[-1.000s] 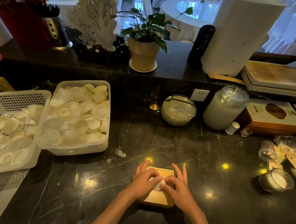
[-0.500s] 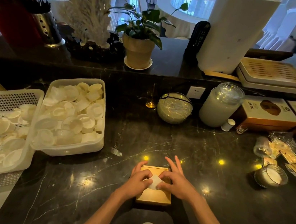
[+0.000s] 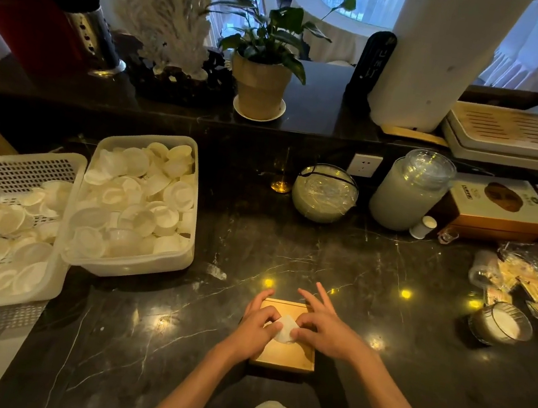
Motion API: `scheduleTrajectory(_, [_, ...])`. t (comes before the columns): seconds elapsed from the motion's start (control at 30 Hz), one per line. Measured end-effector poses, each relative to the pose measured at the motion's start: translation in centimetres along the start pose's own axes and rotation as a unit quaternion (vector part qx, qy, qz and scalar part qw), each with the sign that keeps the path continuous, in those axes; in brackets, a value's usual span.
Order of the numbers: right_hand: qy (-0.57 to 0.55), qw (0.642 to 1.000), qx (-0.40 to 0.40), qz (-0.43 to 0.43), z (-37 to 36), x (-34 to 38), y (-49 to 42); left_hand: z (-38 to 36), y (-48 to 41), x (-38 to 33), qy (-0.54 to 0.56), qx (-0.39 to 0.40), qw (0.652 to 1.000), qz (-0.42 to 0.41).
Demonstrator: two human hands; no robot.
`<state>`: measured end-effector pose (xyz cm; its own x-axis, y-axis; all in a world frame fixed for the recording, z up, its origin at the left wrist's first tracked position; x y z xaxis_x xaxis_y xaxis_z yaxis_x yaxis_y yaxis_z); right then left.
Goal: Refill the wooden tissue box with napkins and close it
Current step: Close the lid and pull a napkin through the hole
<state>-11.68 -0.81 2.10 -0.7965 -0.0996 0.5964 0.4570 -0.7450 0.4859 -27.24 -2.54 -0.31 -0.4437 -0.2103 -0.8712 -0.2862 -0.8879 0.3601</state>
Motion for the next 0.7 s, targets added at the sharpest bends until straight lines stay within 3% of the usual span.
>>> scheduleTrajectory(0.17, [-0.077,0.997,0.004,0.006,-0.4,-0.1,-0.4,0.1,-0.2,0.1,0.001,-0.012,1.0,0.011])
scheduleTrajectory(0.4, [-0.219,0.966,-0.135,0.022,-2.4,-1.8,0.2,0.1,-0.4,0.3,-0.02,-0.031,0.999,0.014])
scheduleTrajectory(0.7, [-0.235,0.96,-0.153,0.021,-3.3,-2.5,-0.3,0.2,-0.2,0.5,-0.004,-0.029,1.0,0.008])
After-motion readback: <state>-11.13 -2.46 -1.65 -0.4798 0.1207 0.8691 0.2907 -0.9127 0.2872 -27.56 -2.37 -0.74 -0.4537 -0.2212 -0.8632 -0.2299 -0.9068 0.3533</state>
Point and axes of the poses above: each hand's wrist, its own y-axis away from the middle knuckle, its own z-axis out of the back of the hand, x = y × z, the point moved 6 cm from there along -y, towards the middle knuckle, and after that the axes turned 1 degree about -y, right-handed, at the moved point
